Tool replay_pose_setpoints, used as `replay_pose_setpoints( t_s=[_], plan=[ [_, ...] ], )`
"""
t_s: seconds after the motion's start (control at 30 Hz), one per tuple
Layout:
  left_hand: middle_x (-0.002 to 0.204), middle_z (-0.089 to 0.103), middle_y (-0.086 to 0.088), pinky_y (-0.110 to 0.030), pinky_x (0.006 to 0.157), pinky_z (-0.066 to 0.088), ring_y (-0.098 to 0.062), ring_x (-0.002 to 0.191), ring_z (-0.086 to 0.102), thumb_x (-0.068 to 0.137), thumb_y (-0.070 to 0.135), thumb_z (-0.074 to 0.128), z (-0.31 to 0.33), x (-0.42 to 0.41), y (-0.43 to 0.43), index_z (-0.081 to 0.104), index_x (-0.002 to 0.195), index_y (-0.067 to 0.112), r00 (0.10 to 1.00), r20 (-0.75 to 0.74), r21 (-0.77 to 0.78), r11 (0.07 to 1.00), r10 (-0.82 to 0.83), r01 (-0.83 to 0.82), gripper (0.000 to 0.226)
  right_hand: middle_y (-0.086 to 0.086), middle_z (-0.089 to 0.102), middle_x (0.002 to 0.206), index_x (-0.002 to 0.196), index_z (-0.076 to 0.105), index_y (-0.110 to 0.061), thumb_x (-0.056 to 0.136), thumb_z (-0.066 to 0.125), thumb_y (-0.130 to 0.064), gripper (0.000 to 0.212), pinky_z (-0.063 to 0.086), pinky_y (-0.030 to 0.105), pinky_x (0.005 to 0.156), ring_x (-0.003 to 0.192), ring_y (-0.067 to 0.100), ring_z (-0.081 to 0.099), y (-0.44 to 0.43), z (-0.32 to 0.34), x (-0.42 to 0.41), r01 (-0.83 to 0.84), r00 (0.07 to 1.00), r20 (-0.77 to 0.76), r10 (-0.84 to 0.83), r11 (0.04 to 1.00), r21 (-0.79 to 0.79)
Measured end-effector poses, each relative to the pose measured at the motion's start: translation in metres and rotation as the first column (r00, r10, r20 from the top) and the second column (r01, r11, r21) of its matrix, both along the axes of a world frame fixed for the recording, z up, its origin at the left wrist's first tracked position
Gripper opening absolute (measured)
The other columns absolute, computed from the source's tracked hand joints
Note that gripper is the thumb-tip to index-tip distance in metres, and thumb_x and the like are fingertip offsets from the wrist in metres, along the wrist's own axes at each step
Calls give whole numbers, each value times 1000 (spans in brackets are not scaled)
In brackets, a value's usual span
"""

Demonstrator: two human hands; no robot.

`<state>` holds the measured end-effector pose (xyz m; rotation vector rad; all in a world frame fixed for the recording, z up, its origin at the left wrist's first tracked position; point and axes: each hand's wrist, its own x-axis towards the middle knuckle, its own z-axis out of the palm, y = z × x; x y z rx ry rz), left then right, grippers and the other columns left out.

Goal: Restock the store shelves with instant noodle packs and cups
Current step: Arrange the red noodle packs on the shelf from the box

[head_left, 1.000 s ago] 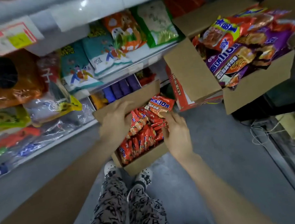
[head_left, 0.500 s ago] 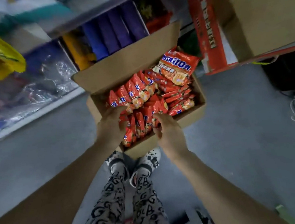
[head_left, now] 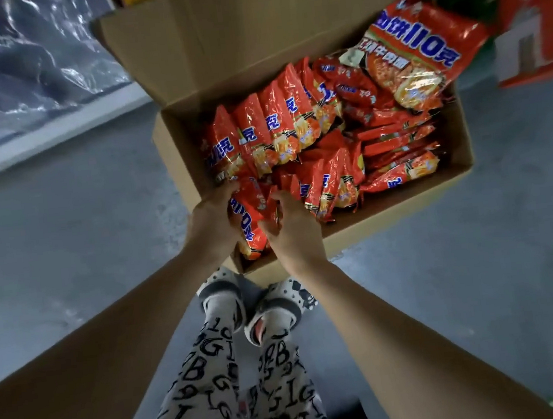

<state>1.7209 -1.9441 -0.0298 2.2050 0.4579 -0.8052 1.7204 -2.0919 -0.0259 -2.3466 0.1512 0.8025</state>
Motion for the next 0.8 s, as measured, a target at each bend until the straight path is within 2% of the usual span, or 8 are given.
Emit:
replay_pose_setpoints(
  t_s=[0.07,0.17,0.27,0.37,0.47,0.6,0.73,0.8],
  plan=[
    [137,56,-9,-39,101,48,-26,120,58,95,8,55,-14,-2,2,44,144,22,1000,-5,15,1000,-1,1,52,4,67,115,130,51,-14,89,73,-28,50,55,33,89,101,21,67,11,-16,-4,45,998,-33,-45,999,-6],
    [142,52,-8,-41,105,45,-26,127,53,96,10,55,-32,-4,5,41,147,22,1000,-21,24,1000,-14,14,55,6,69,111,128,49,-13,84,77,-29,55,58,38,87,99,23,69,22,-36,-11,116,989,-87,-117,993,-22],
    [142,52,-7,-43,105,46,-26,126,54,96,12,55,-42,-6,8,39,148,25,999,-36,12,1000,-13,14,56,7,71,105,126,53,-11,89,71,-18,42,59,38,84,92,24,71,24,-45,-13,116,990,-73,-122,990,-82],
    [141,54,-6,-46,103,47,-26,125,54,96,16,55,-41,-5,9,37,149,28,998,-58,9,1000,-16,17,57,3,72,101,124,56,-14,89,66,-15,36,58,31,82,87,21,70,19,-41,-7,130,987,-90,-136,989,-77],
    [140,55,-7,-48,102,49,-26,124,56,96,18,55,-32,0,11,35,149,29,998,-64,-48,999,8,-11,58,-4,72,92,119,61,-19,87,66,-14,32,59,34,76,77,15,70,6,-29,5,212,969,-135,-205,977,37],
    [144,50,-8,-51,101,48,-29,127,52,95,18,61,-12,17,7,32,151,27,999,-39,-66,998,-4,2,64,-13,68,89,121,65,-26,90,69,-19,33,55,26,75,84,11,67,-21,-2,40,334,923,-260,-284,926,174],
    [154,37,-7,-51,110,39,-30,139,39,95,25,62,4,43,-3,19,155,26,999,-1,-61,997,-36,36,74,-8,69,99,114,65,-31,96,62,-13,26,56,31,83,94,15,67,-46,18,78,492,826,-438,-355,834,250],
    [154,34,-6,-54,109,39,-29,139,37,94,32,62,8,57,-8,12,156,26,1000,26,-104,995,-9,12,79,-4,70,103,105,64,-36,99,56,-11,27,53,29,78,95,16,66,-58,24,95,525,798,-477,-367,812,253]
  ],
)
